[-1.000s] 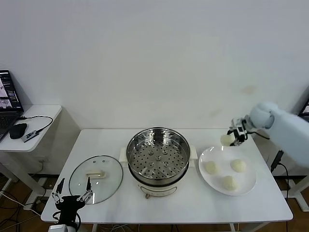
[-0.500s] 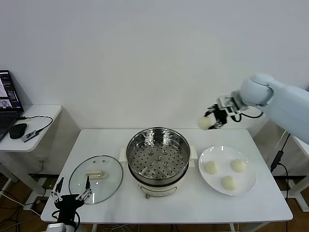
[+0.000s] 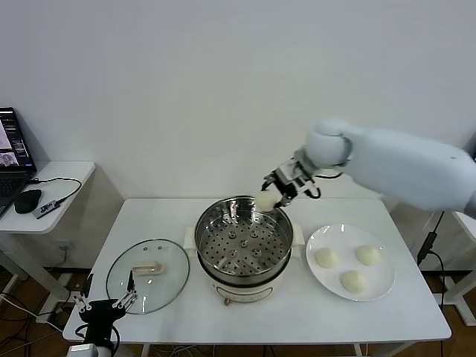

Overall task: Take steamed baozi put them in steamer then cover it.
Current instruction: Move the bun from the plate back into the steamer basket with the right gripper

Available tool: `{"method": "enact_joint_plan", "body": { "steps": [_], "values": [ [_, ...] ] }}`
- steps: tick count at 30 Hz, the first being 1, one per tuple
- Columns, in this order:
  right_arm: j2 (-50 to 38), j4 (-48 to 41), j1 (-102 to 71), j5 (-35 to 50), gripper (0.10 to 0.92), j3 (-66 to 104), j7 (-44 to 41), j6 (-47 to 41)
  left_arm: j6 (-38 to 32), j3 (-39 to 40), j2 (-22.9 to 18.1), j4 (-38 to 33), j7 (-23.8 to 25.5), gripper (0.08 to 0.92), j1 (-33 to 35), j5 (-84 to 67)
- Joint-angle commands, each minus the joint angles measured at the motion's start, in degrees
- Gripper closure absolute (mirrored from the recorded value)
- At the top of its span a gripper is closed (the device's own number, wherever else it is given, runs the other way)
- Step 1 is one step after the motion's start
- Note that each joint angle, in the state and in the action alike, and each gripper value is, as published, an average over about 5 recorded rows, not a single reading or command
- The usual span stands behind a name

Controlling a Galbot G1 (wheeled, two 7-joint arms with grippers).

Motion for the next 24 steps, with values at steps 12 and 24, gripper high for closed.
{"method": "enact_joint_plan", "body": {
  "steps": [12, 24],
  "values": [
    [12.1, -10.5, -8.5, -21.9, 0.457, -1.6, 7.2, 19.8, 0.1, -0.9, -0.3, 1.0, 0.2, 0.177, -0.6, -0.1],
    [12.8, -15.9, -11.4, -27.9, 0.452, 0.2, 9.9, 25.0, 0.3, -0.6, -0.1, 0.8, 0.4, 0.177, -0.9, -0.1]
  ]
}}
